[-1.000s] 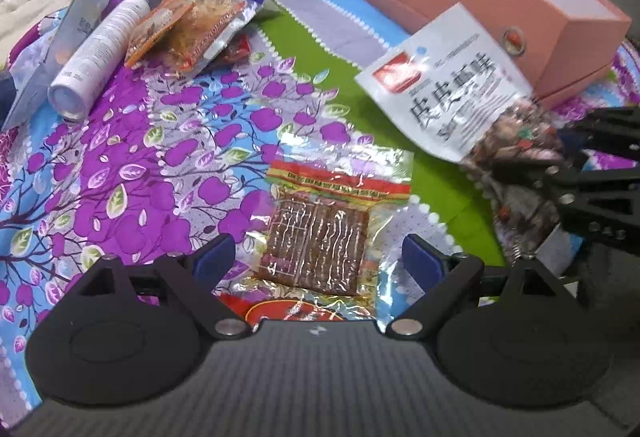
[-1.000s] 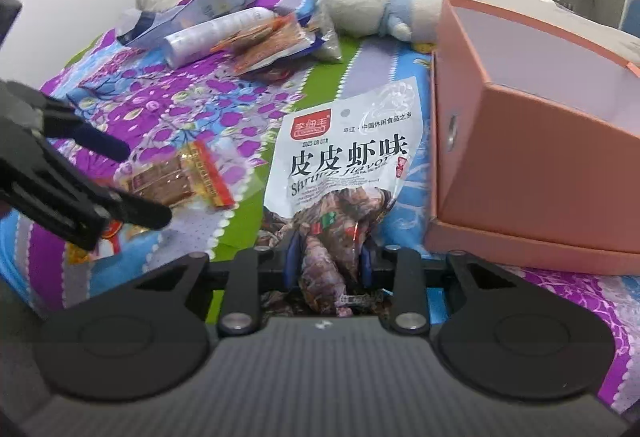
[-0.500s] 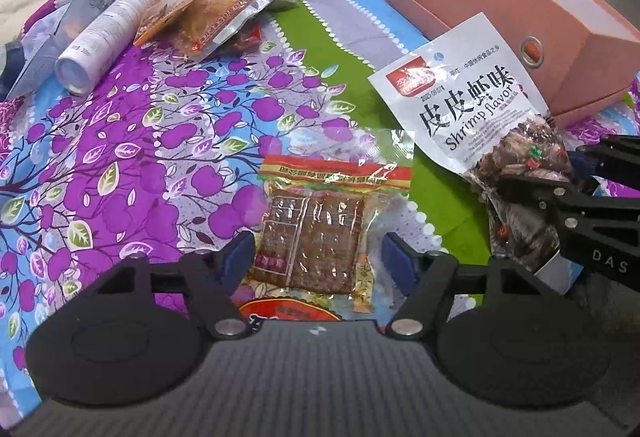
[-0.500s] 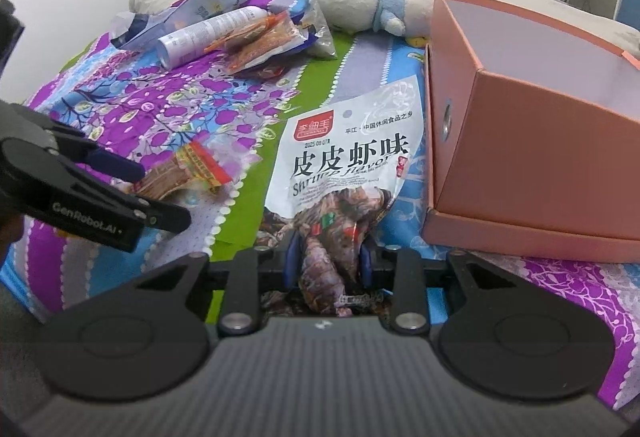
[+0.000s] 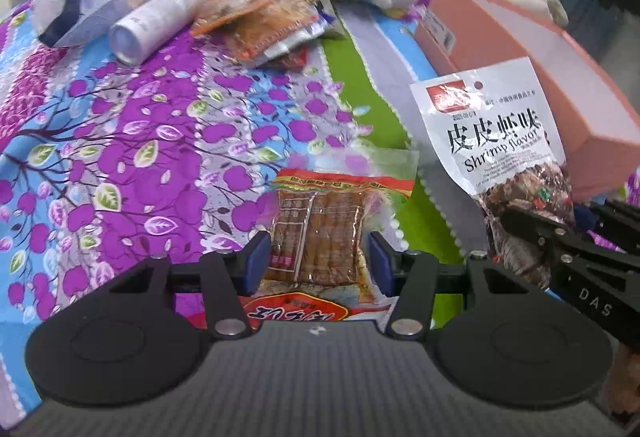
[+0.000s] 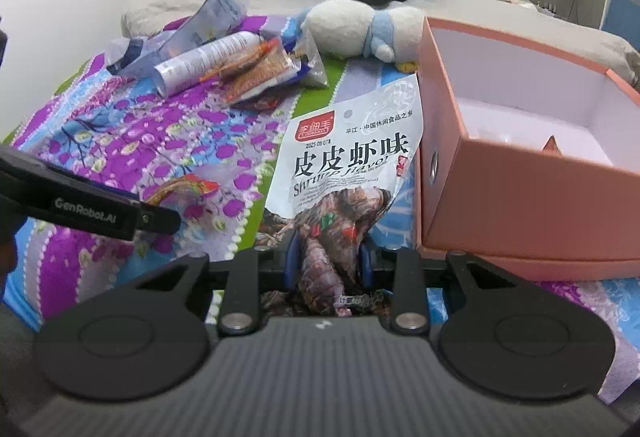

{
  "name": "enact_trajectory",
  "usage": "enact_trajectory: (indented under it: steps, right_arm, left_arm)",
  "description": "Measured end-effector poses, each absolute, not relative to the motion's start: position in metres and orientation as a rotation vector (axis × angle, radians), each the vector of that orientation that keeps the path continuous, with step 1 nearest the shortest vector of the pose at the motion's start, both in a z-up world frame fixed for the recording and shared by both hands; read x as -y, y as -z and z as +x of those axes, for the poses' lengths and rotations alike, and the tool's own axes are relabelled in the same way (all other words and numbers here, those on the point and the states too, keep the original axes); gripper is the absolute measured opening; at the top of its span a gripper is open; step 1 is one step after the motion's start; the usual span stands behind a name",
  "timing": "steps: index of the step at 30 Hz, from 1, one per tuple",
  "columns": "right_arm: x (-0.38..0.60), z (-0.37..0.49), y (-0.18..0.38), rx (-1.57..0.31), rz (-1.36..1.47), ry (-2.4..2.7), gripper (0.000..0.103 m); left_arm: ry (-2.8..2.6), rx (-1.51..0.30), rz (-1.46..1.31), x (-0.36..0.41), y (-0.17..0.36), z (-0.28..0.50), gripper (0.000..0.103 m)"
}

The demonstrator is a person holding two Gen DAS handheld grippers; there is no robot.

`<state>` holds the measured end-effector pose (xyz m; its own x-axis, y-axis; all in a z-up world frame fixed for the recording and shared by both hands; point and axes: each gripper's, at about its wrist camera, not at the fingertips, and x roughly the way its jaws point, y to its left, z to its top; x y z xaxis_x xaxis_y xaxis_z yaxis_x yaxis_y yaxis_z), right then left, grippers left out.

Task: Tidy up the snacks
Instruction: 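Grasp red-labelled meat-strip pack with left gripper, then lift meat-strip pack with left gripper while right gripper lifts shrimp bag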

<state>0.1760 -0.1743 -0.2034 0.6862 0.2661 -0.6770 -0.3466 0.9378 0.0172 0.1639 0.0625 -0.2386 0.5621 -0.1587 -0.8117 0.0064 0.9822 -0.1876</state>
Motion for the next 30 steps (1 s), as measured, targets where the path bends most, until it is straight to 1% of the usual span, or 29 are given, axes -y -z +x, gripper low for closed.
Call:
enact_trajectory:
  steps: [5,7,8,11,14,17,22,23,24,25,26,27,28,30]
  right_arm:
    - [0.170,0.173,0.180,-0.703,-0.107,-0.347,0.033]
    - [0.168,0.172,0.170,-0.687,-0.108,-0.347,0.033]
    - [0.168,0.171,0.164,-0.679,-0.104,-0.347,0.033]
    - [0.170,0.170,0.150,-0.657,-0.087,-0.340,0.033]
    - [0.174,0.171,0.142,-0.637,-0.091,-0.328,0.033]
    - [0.178,0.170,0.142,-0.646,-0.097,-0.325,0.033]
    - [0.182,0.165,0.158,-0.685,-0.102,-0.334,0.033]
    - [0.180,0.164,0.163,-0.699,-0.102,-0.336,0.033]
    - [0.178,0.164,0.169,-0.714,-0.103,-0.339,0.033]
    - [0.176,0.163,0.174,-0.724,-0.108,-0.342,0.033]
    - [0.174,0.163,0.179,-0.732,-0.117,-0.343,0.033]
    - [0.172,0.163,0.183,-0.740,-0.120,-0.343,0.033]
    - [0.172,0.165,0.187,-0.751,-0.118,-0.343,0.033]
    - [0.171,0.167,0.193,-0.765,-0.120,-0.340,0.033]
  left_arm:
    - [0.067,-0.921,-0.225,-0.071,0.212,0.157,0.057]
    - [0.071,-0.903,-0.244,-0.074,0.199,0.154,0.039]
    - [0.062,-0.901,-0.250,-0.075,0.192,0.154,0.032]
    - [0.062,-0.860,-0.281,-0.076,0.173,0.152,0.032]
    - [0.072,-0.851,-0.268,-0.071,0.168,0.156,0.029]
    - [0.088,-0.861,-0.297,-0.070,0.175,0.161,0.029]
    - [0.090,-0.890,-0.254,-0.068,0.197,0.172,0.031]
    - [0.094,-0.904,-0.244,-0.069,0.203,0.176,0.037]
    - [0.096,-0.915,-0.240,-0.070,0.208,0.179,0.051]
    - [0.097,-0.921,-0.239,-0.072,0.212,0.183,0.057]
    - [0.093,-0.924,-0.236,-0.074,0.217,0.186,0.067]
    - [0.095,-0.928,-0.229,-0.075,0.220,0.189,0.074]
    - [0.102,-0.935,-0.219,-0.075,0.224,0.193,0.077]
    - [0.097,-0.957,-0.204,-0.073,0.232,0.202,0.090]
